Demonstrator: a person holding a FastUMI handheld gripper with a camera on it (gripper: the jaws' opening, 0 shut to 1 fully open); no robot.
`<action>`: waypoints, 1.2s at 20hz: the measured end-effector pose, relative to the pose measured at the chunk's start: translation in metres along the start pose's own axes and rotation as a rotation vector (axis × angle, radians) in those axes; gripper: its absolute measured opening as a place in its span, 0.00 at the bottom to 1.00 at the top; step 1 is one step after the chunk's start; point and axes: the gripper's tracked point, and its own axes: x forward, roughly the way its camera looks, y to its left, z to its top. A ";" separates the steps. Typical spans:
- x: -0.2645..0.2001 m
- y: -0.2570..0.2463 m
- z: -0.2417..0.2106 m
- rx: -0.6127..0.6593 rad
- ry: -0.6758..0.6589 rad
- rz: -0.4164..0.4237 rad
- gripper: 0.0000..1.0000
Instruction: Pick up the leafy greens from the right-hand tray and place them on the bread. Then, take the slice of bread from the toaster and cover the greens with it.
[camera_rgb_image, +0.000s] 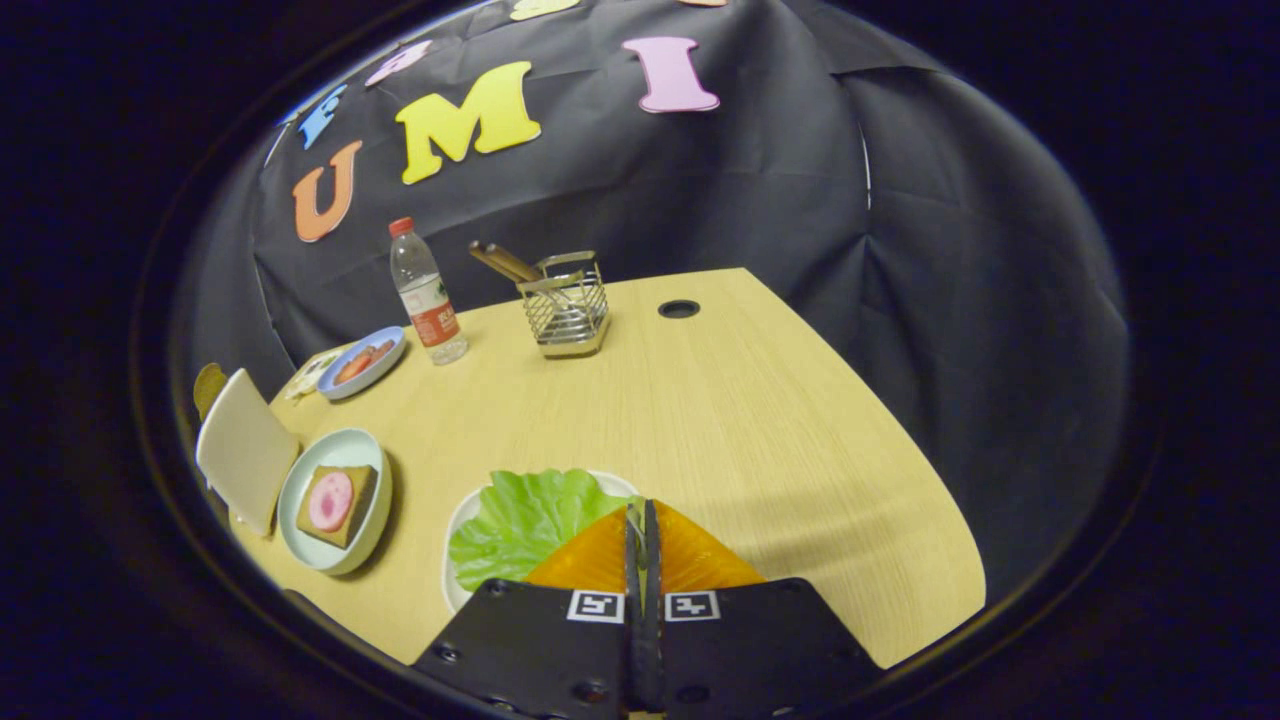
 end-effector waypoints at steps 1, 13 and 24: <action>-0.007 0.003 0.007 0.003 -0.012 0.006 0.00; -0.090 0.093 0.064 -0.065 -0.099 0.032 0.00; -0.091 0.319 0.033 -0.065 -0.047 0.250 0.00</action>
